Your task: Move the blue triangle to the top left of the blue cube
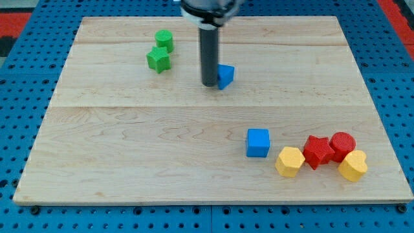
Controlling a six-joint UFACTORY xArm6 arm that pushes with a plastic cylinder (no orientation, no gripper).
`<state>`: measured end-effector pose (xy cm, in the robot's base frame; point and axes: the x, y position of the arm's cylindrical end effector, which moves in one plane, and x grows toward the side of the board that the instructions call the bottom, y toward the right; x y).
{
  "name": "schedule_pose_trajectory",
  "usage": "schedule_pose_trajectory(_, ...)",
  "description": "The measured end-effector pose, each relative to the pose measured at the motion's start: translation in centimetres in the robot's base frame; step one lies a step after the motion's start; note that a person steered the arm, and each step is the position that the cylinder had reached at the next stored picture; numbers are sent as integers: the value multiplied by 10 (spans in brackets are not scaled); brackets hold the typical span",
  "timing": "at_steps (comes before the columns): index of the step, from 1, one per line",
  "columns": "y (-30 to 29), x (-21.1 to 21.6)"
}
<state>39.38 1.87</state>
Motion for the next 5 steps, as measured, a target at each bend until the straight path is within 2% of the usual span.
schedule_pose_trajectory(1,-53,-43)
schedule_pose_trajectory(2,2,-47)
schedule_pose_trajectory(3,87,-15)
schedule_pose_trajectory(4,80,1)
schedule_pose_trajectory(5,72,-46)
